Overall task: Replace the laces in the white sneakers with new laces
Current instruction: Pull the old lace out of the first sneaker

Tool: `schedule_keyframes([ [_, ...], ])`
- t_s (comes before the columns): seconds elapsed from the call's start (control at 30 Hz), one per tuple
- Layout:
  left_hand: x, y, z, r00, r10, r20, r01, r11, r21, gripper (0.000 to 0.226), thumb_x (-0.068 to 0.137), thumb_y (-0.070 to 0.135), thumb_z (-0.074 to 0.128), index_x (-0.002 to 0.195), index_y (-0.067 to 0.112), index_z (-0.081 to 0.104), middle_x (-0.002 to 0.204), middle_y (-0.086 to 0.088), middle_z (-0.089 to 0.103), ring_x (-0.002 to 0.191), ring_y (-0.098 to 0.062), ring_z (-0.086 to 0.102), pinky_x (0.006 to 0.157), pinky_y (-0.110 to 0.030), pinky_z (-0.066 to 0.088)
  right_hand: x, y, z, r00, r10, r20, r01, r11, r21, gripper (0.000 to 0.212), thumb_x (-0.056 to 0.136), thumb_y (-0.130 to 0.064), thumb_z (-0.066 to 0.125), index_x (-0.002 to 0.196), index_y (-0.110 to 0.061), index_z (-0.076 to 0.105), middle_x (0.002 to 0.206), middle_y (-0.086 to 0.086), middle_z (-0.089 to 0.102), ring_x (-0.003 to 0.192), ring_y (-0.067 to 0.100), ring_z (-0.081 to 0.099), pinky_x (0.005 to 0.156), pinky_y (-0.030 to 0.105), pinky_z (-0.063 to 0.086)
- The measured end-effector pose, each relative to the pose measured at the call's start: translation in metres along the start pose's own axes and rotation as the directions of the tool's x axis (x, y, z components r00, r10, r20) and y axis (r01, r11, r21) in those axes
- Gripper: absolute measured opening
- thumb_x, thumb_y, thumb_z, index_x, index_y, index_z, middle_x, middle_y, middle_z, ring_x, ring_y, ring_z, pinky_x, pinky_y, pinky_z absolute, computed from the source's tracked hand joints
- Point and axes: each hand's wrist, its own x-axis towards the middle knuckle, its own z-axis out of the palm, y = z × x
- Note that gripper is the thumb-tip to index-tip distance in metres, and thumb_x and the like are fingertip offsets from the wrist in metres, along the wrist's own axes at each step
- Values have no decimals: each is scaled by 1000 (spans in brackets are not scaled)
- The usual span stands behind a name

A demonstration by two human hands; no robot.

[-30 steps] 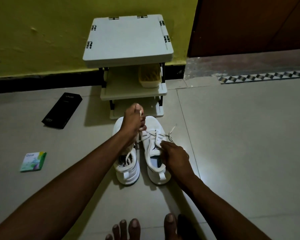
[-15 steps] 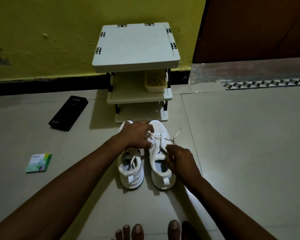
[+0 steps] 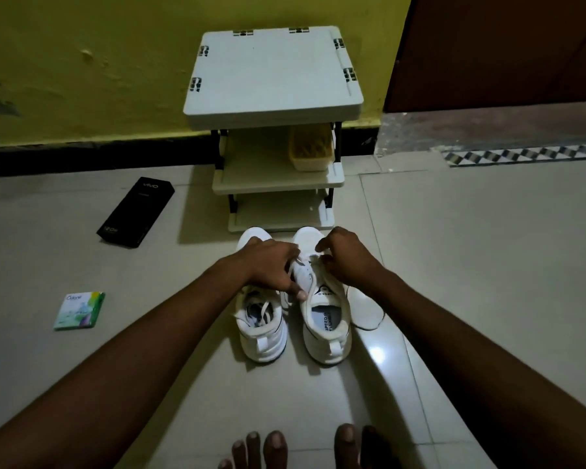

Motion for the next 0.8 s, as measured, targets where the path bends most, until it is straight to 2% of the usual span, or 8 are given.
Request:
schedule_keyframes([
  [0.13,1,-3,5,1000,12,12,-13,1000,6,101,49,96,61,121,25,57,113,3,66,107,-24,62,97,-45,42,16,-8,-4,981,-64,184,107,967,-231,22,96,-16,59,100,-1,76,105,18,68,102,29,58,84,31,43],
  [0.37,6,11,10,999,31,-23,-29,994,102,96,52,103,47,112,29,58,112,2,64,109,-21,56,95,-47,38,24,0,11,974,-153,167,190,953,-235,17,87,-11,64,72,-3,60,87,23,64,83,37,60,68,30,34],
  [0.47,9,14,15,1000,17,-24,-13,986,165,102,50,106,42,114,27,58,118,0,64,113,-23,57,95,-49,37,16,13,22,990,-138,34,141,983,-119,20,80,-1,63,70,-10,48,81,17,61,79,37,58,72,33,33],
  [0.53,9,17,16,1000,11,4,-11,981,194,108,50,106,41,120,25,57,126,-2,62,119,-25,55,100,-53,35,6,17,29,993,3,-119,14,990,137,13,78,5,60,75,-7,56,80,9,64,79,29,59,75,36,43],
  [0.6,8,18,15,1000,15,13,-17,975,222,112,50,105,41,125,23,56,129,-3,61,121,-26,54,102,-55,33,-1,18,30,958,243,-153,-143,867,478,11,84,3,60,82,-7,60,81,3,66,78,17,62,71,30,49],
  [0.67,7,21,14,999,14,30,-20,972,232,112,52,104,44,127,22,55,130,-3,61,122,-26,54,103,-56,32,-4,22,28,938,333,-102,-186,726,662,7,88,-1,59,83,-4,62,80,4,67,77,16,64,71,28,50],
  [0.73,5,24,12,999,14,37,-22,968,249,109,54,103,48,126,21,55,128,-2,61,122,-26,54,104,-56,32,-2,24,18,970,237,-50,-159,777,609,6,88,-5,59,83,-4,61,80,5,67,79,20,63,73,35,50],
  [0.8,4,27,13,999,13,32,-21,968,250,109,53,103,49,125,21,55,126,-2,61,121,-26,54,104,-56,31,2,22,9,998,51,32,-59,933,354,4,85,-11,65,84,-7,63,83,5,68,81,23,63,76,38,50],
])
